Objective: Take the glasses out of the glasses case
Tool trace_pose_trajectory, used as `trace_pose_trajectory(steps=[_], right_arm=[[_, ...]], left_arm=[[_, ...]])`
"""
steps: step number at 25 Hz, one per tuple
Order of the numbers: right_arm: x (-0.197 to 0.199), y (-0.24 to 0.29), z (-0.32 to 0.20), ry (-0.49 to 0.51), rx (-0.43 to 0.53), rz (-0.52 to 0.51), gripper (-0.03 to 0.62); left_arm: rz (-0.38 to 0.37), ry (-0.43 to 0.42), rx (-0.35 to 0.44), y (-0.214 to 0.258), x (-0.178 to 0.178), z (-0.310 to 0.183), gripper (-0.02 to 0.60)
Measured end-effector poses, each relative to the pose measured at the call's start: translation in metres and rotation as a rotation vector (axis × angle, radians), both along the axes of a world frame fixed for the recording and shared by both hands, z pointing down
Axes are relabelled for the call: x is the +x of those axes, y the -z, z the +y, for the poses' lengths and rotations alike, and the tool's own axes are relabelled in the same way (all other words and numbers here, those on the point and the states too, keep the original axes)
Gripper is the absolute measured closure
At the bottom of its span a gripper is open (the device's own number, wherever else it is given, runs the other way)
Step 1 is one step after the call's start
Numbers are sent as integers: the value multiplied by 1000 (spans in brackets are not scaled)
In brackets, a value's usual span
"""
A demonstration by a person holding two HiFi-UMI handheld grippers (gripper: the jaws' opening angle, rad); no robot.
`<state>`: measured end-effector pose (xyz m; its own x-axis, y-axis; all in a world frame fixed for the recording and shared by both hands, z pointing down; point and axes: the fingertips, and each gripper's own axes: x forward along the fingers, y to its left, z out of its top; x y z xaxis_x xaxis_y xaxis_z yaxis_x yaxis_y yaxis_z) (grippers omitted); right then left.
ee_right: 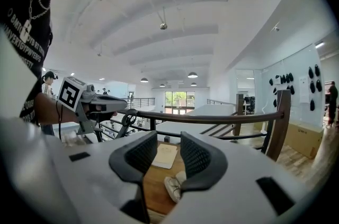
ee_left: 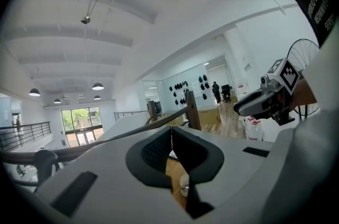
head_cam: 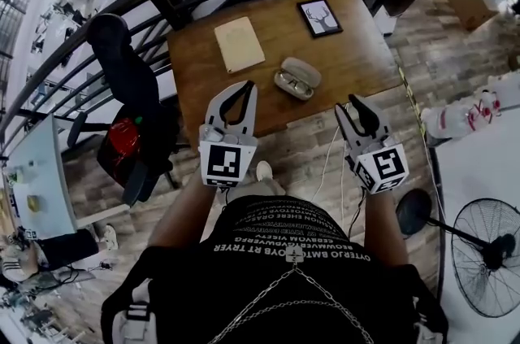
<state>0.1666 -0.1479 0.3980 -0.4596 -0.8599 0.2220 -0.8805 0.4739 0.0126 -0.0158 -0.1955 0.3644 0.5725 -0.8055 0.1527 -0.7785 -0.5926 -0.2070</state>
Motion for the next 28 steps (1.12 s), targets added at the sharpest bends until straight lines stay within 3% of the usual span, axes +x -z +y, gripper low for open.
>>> trace_pose_trajectory(steps=[18,28], right_arm=[[-39,-1,-65,-24,-6,16,462],[-45,-19,-68,-25,-31,13,462]], left_arm=[[25,-9,-24,-14,-45,-68,552],[27,-28,-46,-28,-39,-70,552]])
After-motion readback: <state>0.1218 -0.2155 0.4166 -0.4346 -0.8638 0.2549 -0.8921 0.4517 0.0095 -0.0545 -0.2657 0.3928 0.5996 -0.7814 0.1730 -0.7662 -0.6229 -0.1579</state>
